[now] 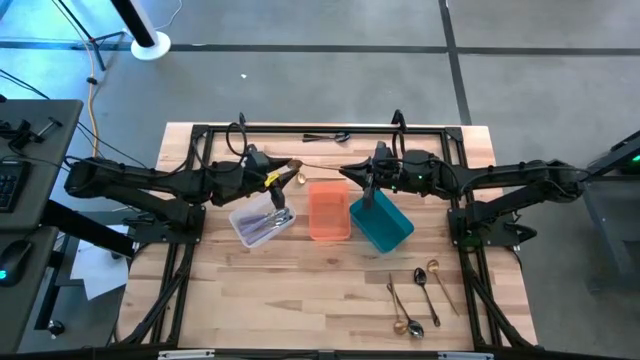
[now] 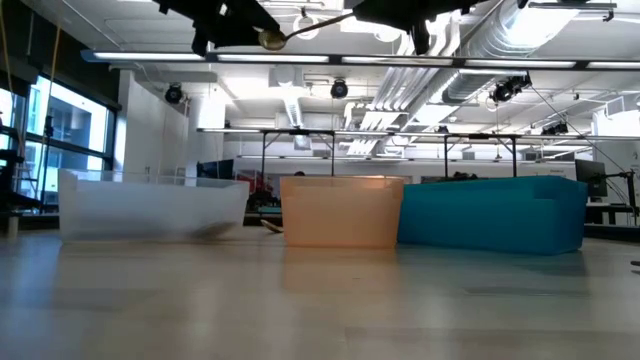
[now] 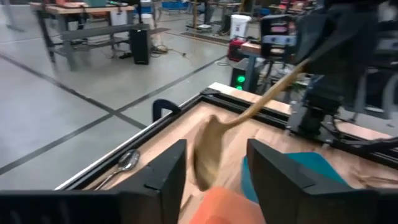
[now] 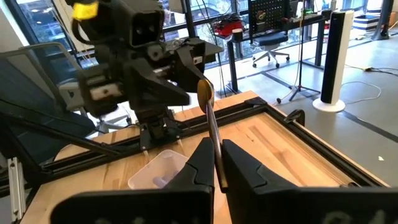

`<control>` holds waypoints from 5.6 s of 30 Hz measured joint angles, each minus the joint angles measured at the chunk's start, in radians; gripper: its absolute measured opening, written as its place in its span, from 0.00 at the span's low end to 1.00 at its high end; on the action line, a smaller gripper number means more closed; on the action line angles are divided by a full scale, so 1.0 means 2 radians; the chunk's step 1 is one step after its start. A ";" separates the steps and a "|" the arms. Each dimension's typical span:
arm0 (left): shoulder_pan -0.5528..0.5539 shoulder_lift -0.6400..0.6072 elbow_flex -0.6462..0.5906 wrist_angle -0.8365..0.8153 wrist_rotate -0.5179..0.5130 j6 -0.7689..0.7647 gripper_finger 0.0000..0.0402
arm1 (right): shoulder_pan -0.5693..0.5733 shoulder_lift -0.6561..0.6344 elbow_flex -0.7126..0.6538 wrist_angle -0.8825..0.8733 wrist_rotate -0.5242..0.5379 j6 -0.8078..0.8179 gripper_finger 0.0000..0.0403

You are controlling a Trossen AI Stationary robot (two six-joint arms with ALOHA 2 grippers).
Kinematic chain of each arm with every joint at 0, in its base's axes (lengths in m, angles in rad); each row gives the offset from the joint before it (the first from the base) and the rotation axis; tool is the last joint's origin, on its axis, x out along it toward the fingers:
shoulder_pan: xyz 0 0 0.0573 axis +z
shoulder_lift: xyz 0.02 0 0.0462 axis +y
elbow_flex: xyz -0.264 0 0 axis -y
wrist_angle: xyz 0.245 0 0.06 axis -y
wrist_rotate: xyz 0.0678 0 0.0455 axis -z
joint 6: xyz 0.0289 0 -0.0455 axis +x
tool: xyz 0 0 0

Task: Sort silverware by color (type)
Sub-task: Put the gold spoon into the blue bin

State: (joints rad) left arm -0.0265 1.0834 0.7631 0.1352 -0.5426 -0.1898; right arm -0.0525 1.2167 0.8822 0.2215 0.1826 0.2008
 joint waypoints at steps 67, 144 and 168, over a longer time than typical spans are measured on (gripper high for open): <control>0.000 -0.179 0.000 -0.141 -0.024 -0.009 0.48 | 0.206 -0.118 -0.141 -0.371 0.183 0.415 0.00; 0.000 -0.138 0.000 -0.121 -0.025 -0.009 0.48 | 0.046 0.059 -0.141 -0.424 -0.082 0.243 0.04; 0.000 -0.138 0.000 -0.121 -0.024 -0.008 0.48 | 0.046 0.067 -0.141 -0.429 -0.090 0.236 0.15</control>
State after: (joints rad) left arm -0.0265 0.8078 0.7628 -0.1075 -0.5911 -0.2058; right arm 0.0391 1.3510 0.5999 -0.6359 0.0020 0.6727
